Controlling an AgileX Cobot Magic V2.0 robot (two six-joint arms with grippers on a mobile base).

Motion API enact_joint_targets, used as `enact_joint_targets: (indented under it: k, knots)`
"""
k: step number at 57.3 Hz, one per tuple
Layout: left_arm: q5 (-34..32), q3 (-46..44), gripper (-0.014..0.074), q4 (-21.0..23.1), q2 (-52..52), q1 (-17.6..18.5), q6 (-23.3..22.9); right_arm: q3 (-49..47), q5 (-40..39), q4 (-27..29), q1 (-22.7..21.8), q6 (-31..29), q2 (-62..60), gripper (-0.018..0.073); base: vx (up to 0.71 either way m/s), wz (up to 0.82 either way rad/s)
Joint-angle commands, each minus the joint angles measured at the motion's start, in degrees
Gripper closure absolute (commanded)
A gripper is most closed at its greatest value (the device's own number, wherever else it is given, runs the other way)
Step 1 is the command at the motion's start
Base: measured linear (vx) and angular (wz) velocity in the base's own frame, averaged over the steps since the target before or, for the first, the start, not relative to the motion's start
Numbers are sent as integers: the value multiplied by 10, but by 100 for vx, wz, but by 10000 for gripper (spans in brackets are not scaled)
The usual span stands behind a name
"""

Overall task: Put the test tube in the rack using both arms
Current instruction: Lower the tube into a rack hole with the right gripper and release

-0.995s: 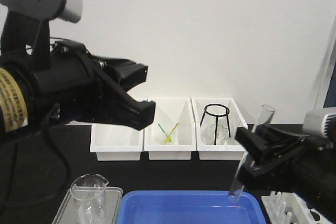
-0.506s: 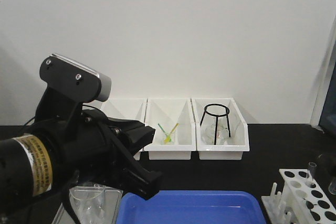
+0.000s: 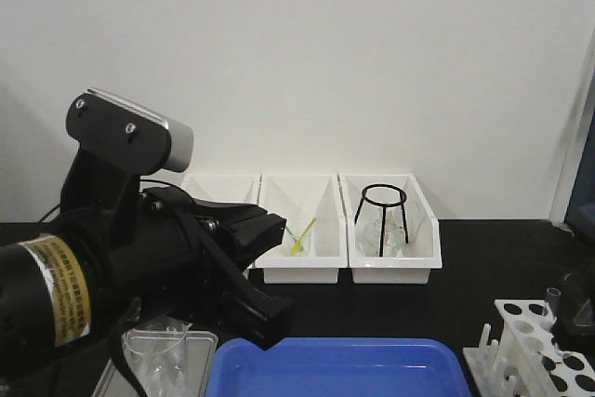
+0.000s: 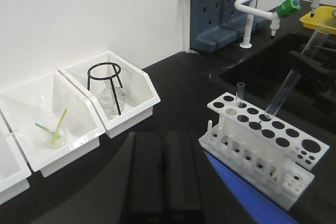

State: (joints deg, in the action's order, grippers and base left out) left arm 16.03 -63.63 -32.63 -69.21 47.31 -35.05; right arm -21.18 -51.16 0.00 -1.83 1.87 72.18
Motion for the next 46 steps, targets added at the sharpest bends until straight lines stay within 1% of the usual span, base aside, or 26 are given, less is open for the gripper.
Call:
enact_joint_targets:
  k: [1,7,15,20,31,46]
  knots:
    - [-43,-16,600,-3,15,0,-4,-18,-65,-12,-3,2,9,566,0,0]
    - [-43,-16,600,-3,15,0,-3,-20,-82,-13,-3,1,28,566,0,0]
    - [-43,-16,600,-7,15,0,-2,-40,-76,-14,-3,1,49,566,0,0]
    - [-43,-16,600,-7,15,0,-2,-53,-62,-27,-3,1,58,566,0,0]
    - [-43,-16,600,-7,15,0,-2,-48,-47,-29,-3,1,80,566,0,0]
    - [-43,-16,600,-7,15,0,-2,-48,-51,-27,-3,-3,120,566,0,0]
